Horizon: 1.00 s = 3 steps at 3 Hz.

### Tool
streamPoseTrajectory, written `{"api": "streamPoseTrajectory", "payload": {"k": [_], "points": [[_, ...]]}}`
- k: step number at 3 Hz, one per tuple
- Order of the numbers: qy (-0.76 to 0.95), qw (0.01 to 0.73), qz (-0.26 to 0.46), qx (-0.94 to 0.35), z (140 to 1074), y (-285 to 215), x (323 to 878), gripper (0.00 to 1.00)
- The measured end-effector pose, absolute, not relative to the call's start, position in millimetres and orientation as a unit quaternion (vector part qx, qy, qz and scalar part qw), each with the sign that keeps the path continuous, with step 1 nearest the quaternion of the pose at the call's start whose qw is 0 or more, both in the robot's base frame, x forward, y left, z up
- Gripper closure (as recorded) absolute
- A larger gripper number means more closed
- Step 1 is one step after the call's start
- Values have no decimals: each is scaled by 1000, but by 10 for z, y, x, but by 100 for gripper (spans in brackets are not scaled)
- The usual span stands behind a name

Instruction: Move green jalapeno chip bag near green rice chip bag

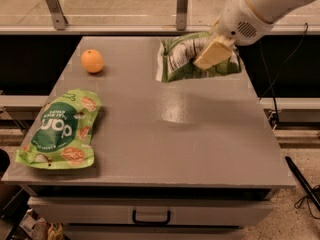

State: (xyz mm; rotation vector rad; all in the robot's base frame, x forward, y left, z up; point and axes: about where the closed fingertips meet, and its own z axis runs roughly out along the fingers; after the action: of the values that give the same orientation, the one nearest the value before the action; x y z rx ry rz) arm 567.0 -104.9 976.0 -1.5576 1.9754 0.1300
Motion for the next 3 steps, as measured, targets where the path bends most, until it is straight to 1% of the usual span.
{"api": "streamPoseTrajectory", "payload": {"k": [1, 3], "points": [[747, 289, 64, -596, 9593, -846, 5323, 100], [742, 242, 74, -621, 9357, -187, 4781, 100]]}}
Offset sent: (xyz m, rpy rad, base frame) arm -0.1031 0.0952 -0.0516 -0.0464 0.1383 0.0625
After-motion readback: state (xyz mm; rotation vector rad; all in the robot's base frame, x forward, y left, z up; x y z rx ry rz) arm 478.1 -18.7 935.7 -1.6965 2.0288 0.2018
